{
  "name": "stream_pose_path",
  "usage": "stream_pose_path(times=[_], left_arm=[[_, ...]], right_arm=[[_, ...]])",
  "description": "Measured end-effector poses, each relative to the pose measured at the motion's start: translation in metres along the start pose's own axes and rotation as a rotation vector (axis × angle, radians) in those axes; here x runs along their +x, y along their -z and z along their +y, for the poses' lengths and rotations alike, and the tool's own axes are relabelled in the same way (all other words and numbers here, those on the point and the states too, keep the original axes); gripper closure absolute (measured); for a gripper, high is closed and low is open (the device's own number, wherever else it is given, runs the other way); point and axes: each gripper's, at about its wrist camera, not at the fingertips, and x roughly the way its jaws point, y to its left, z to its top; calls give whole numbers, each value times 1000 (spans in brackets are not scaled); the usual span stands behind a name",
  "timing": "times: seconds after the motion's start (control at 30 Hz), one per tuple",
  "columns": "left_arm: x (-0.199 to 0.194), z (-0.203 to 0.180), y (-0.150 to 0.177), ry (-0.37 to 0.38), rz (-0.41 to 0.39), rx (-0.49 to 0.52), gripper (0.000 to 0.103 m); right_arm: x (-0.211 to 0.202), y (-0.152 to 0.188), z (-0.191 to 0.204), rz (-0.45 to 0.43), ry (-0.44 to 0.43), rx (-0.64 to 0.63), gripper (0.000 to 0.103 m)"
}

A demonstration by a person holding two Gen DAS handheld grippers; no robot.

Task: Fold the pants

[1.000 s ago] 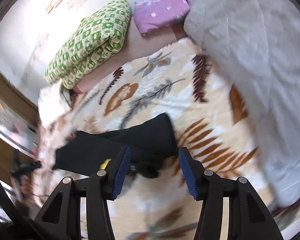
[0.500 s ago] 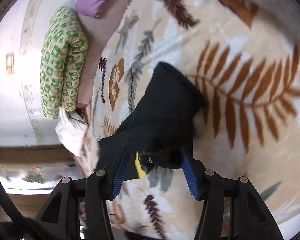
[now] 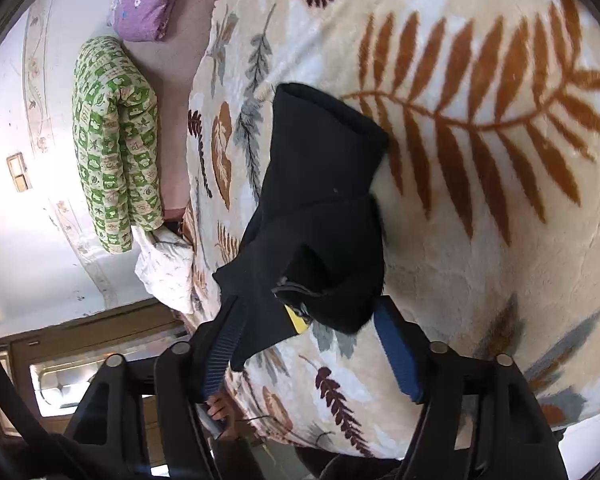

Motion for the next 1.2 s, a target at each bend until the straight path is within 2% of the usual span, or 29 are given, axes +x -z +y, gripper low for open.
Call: stream_pose_path(times=[0.1, 0.17, 0.23, 0.3, 0.33, 0.37, 0.43, 0.47, 0.53, 0.67, 0.73, 0.77, 0.83, 0.87, 0.97, 1.03, 1.1, 1.17, 1.2], left_arm=[[-3, -1, -1, 9, -19, 7, 44], [-8, -1, 0, 20, -44, -11, 44], [-12, -1, 2, 31, -70, -19, 45], [-13, -2, 4, 9, -85, -13, 52], [-13, -1, 4, 8, -86, -16, 60], [-12, 0, 5, 13, -84, -26, 67], [-9, 5, 7, 16, -80, -63, 77], [-9, 8, 8, 23, -81, -77, 80], [-9, 12, 10, 46, -95, -116, 81], [-17, 16, 8, 83, -139, -173, 82], [-22, 14, 7, 104, -152, -185, 82], [-25, 12, 7, 108, -159, -183, 83], [-30, 8, 7, 96, -174, -163, 95], [-31, 8, 7, 94, -173, -163, 95], [-27, 9, 6, 43, -174, -158, 95], [-22, 14, 6, 36, -154, -168, 95], [-18, 17, 6, -5, -140, -169, 95], [-16, 21, 7, -4, -125, -169, 95], [-16, 23, 8, 20, -115, -165, 95]], right_arm=[[7, 1, -5, 24, -15, 17, 30], [7, -4, -8, -30, -43, 48, 30], [12, -8, -12, -46, -85, 83, 30], [18, -8, -9, -57, -70, 60, 33], [19, -8, -8, -71, -62, 50, 43], [19, -7, -8, -98, -57, 54, 63], [17, -7, -10, -140, -29, 46, 80], [16, -6, -7, -154, -1, 20, 84], [10, -5, 2, -185, 38, -37, 86], [1, 2, 64, -304, 205, -344, 88], [1, 5, 92, -334, 248, -465, 88], [0, 8, 111, -362, 258, -542, 88], [-3, 15, 135, -395, 232, -645, 88], [-5, 21, 148, -428, 232, -723, 88], [2, 18, 145, -438, 256, -750, 88], [12, 10, 129, -431, 318, -743, 88], [20, -1, 105, -415, 346, -693, 88], [21, -8, 88, -412, 345, -659, 88], [20, -11, 80, -413, 348, -646, 88]])
